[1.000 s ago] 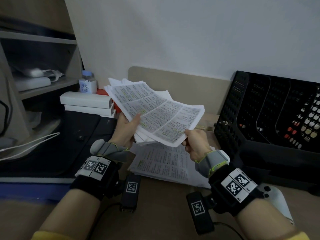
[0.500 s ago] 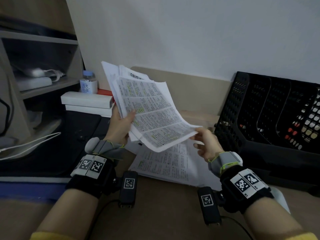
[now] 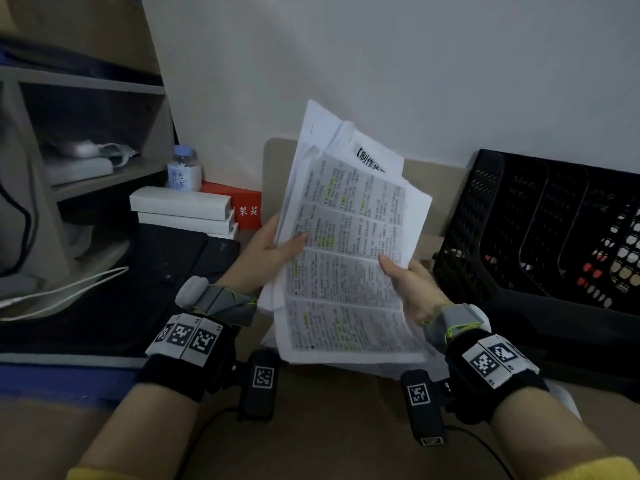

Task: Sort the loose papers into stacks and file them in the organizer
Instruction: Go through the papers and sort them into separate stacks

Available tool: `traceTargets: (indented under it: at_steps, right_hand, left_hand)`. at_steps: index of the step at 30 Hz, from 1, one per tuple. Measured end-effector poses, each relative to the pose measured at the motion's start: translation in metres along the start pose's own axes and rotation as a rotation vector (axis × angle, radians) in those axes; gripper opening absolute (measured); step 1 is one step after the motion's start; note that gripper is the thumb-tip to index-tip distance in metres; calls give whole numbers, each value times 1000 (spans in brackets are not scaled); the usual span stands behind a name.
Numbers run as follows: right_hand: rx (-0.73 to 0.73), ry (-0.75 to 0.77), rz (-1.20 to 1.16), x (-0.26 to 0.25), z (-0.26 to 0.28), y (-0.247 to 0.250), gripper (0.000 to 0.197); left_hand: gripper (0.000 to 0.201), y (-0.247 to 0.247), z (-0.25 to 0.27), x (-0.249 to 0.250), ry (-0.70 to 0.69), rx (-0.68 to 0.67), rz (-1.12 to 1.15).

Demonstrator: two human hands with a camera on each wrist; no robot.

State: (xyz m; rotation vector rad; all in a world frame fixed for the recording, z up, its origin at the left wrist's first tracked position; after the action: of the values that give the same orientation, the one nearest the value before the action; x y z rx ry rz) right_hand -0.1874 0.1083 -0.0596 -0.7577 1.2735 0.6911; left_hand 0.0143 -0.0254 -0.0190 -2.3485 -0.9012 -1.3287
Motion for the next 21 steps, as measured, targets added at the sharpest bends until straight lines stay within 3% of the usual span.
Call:
traceTargets:
  at_steps: [3, 7, 12, 16, 21]
  right_hand:
    - [163, 198, -90, -10, 4, 9, 33]
    - [341, 455, -14, -32, 21, 9, 24]
    - [351, 664, 26, -53, 39, -9, 28]
    - [271, 654, 63, -50, 39, -21, 24]
    - [153, 452, 19, -35, 29, -29, 18]
  left_hand:
    - [43, -8, 1, 6, -48, 16, 3]
    - [39, -15, 2, 7, -77, 83, 33]
    - [38, -22, 1, 11, -113, 147, 15]
    - [48, -20, -1, -1, -82, 163, -48]
    - [44, -13, 1, -10, -26, 215, 29]
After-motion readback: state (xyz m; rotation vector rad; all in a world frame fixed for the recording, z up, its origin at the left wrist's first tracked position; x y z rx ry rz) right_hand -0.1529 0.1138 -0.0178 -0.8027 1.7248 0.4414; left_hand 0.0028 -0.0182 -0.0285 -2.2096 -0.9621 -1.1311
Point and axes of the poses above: each hand's wrist, its own z-axis away from the middle knuckle, its own y-axis out of the back of the hand, x = y × z, the point moved 6 cm from there along -z, towards the middle knuckle, and after that the axes turned 6 degrees about -y, right-handed, at the moved point
